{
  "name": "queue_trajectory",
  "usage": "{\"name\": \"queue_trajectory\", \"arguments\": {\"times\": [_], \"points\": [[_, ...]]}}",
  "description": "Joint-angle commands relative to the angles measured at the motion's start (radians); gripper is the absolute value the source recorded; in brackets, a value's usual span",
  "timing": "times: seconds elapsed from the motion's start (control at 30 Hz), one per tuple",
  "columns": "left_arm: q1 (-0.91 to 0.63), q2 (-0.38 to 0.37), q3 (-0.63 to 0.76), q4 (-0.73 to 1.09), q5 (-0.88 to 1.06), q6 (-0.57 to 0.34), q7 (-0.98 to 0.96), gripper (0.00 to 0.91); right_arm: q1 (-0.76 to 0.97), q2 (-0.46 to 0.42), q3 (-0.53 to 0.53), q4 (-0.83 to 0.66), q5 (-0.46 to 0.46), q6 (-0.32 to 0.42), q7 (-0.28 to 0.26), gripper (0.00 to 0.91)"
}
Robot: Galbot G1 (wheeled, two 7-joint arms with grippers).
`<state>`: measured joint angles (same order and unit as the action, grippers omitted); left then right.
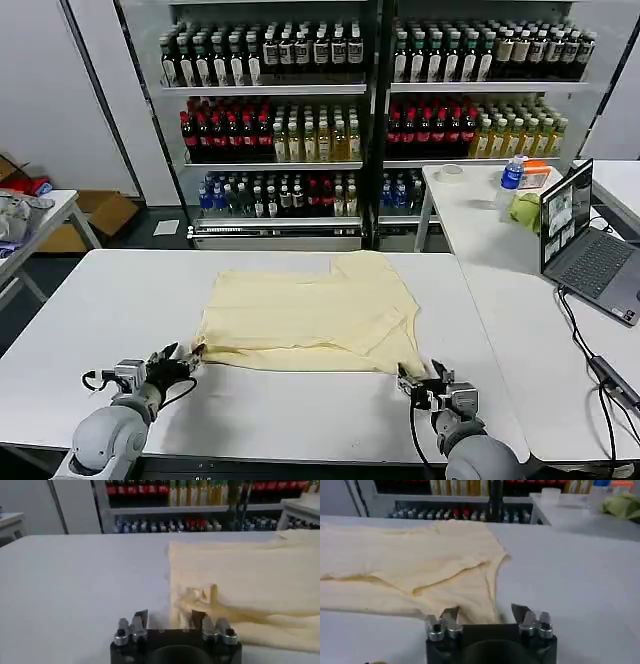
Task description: Fold and organize the clothes.
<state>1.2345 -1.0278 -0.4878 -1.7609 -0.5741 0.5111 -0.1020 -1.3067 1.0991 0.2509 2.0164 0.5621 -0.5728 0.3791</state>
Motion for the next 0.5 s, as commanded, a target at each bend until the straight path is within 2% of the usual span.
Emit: {"name": "queue_trajectory", "arguments": {"times": [0.03, 0.5], "points": [[-0.009, 0.001, 0.003, 0.019, -0.007, 0.003, 0.000, 0.020, -0.005, 0.006, 0.003, -0.007, 0.033, -0.006, 0.011, 0.000], [0.028, -0.007, -0.015, -0.023, -0.014, 0.008, 0.006, 0.010, -0.008, -0.027, 0.005, 0.014, 0.029, -0.004, -0.009, 0.000]]}}
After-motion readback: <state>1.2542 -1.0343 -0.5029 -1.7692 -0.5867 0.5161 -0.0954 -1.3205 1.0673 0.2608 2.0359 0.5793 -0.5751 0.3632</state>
